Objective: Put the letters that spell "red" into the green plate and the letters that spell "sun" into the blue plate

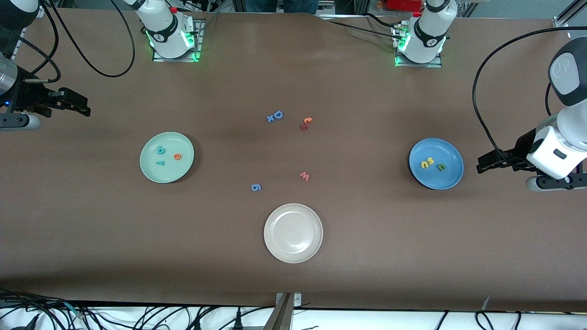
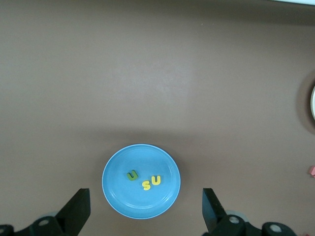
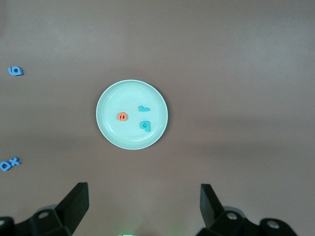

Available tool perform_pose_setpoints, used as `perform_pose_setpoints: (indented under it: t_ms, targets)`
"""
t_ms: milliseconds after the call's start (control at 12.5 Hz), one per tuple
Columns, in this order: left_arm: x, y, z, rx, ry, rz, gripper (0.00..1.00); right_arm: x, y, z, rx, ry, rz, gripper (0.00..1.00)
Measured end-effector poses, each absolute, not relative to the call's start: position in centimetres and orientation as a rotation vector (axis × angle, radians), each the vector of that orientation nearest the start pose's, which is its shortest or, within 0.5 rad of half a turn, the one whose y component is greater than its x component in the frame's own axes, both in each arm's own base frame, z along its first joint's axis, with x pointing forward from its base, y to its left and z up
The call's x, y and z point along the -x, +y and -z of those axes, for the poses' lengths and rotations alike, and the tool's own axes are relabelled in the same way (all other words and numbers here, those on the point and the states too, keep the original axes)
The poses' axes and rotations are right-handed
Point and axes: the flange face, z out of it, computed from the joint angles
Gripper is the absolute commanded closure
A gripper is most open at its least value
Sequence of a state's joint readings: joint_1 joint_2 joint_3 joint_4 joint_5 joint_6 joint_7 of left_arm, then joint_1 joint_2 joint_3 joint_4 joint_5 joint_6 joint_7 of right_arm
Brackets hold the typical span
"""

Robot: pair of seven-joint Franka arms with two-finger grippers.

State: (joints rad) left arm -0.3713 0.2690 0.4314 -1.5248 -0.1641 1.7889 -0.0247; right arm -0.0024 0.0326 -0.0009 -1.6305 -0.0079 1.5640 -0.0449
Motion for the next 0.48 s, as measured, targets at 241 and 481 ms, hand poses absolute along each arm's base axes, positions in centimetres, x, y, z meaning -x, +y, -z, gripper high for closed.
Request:
perform_pose_setpoints:
  t_ms: [241, 481]
  targets:
    - [-64.2, 0.2, -52.7, 3.201, -0.129, 0.067, 0.00, -56.0, -0.3, -57.8, 3.143, -0.066, -0.156, 0.00]
    - [-64.3, 1.0, -52.7, 3.239, -0.071, 0.069, 0.00, -56.0, -0.3, -57.8, 3.143, -0.066, -0.156, 0.00]
